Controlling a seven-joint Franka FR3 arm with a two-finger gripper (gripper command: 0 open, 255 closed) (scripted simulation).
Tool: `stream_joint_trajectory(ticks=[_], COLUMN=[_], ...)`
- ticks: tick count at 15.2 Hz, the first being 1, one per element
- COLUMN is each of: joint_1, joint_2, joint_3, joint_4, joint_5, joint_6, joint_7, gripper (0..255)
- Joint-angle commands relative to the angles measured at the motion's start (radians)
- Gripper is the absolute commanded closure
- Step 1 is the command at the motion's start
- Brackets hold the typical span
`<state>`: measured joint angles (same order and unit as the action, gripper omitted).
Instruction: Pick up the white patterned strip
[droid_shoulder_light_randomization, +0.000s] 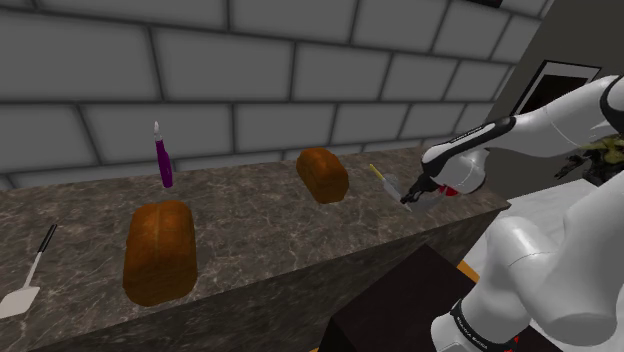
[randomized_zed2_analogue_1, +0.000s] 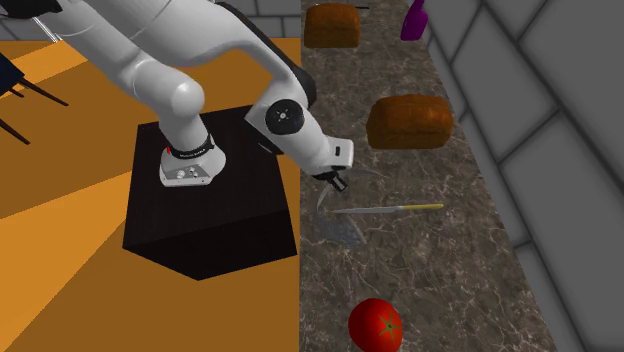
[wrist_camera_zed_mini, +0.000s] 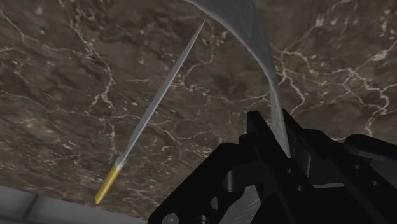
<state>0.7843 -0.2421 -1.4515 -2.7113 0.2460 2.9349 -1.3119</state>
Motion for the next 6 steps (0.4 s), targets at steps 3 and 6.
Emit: stream_joint_trajectory(ticks=[3, 6], joint_1=[-0.244, -0.296], joint_2=[-0.018, -0.031], joint_3=[0.234, 0.282], joint_4=[-0.001, 0.0], joint_5=[-0.072, -0.104], joint_6=[-0.061, -0.078], joint_7=[0.07, 0.098], gripper=[255, 255])
